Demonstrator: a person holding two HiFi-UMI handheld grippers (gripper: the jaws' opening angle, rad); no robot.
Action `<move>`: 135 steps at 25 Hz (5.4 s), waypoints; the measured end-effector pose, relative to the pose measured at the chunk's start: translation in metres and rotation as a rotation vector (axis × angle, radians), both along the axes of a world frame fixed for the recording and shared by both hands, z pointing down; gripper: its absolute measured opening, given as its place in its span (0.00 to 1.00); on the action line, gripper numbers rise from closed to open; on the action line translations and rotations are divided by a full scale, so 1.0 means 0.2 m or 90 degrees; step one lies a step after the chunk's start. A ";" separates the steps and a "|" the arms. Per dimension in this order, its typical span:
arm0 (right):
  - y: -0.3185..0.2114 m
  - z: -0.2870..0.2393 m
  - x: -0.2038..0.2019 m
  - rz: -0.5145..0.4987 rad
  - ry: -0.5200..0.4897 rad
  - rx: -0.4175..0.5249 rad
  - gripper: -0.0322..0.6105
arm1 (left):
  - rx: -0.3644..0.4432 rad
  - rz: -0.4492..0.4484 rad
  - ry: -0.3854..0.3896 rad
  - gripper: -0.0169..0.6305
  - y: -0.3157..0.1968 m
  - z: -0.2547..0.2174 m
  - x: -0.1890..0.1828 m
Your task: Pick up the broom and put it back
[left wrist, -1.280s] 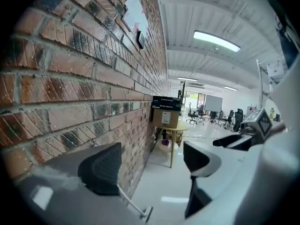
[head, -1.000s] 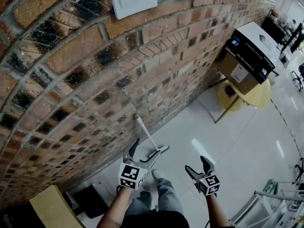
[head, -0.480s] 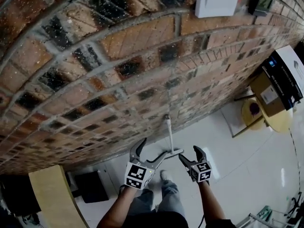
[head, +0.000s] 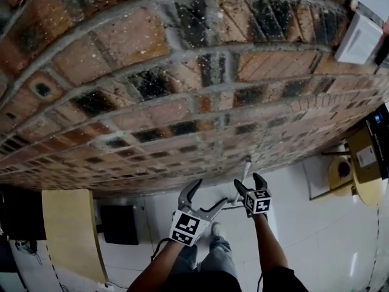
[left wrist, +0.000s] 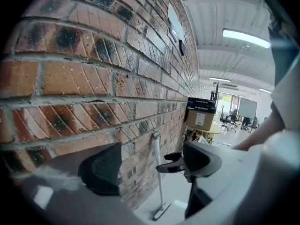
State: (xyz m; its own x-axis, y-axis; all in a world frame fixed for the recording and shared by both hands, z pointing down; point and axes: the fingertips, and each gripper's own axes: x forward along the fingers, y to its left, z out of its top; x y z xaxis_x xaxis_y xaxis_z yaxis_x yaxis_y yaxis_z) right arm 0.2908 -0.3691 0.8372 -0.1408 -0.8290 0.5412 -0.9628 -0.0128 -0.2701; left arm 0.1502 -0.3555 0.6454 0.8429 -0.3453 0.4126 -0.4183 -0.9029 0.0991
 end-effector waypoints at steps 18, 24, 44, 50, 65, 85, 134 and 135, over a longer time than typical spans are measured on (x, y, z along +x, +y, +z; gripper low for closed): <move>-0.14 0.15 0.03 0.023 0.012 -0.069 0.21 | -0.016 -0.107 0.021 0.64 -0.09 0.01 -0.21; 0.06 0.09 -0.13 -0.032 0.051 -0.088 0.19 | -0.025 -0.136 0.049 0.64 -0.10 -0.04 -0.25; 0.09 -1.31 -0.70 -0.097 0.063 0.220 0.16 | 0.076 -0.309 0.167 0.64 -0.18 -0.66 -0.93; -0.04 -1.89 -0.90 -0.108 0.085 0.356 0.15 | 0.185 -0.358 0.165 0.64 -0.26 -1.00 -1.15; 0.12 -2.50 -1.17 -0.048 0.142 0.497 0.14 | 0.273 -0.407 0.175 0.63 -0.17 -1.39 -1.47; 0.20 -2.37 -1.22 -0.016 0.179 0.455 0.14 | 0.271 -0.361 0.184 0.63 -0.08 -1.35 -1.53; 0.82 -1.81 -0.10 0.183 0.244 0.292 0.13 | 0.138 0.096 0.179 0.65 0.35 -0.99 0.14; 0.83 -1.76 -0.09 0.180 0.243 0.280 0.13 | 0.134 0.111 0.171 0.65 0.37 -0.95 0.17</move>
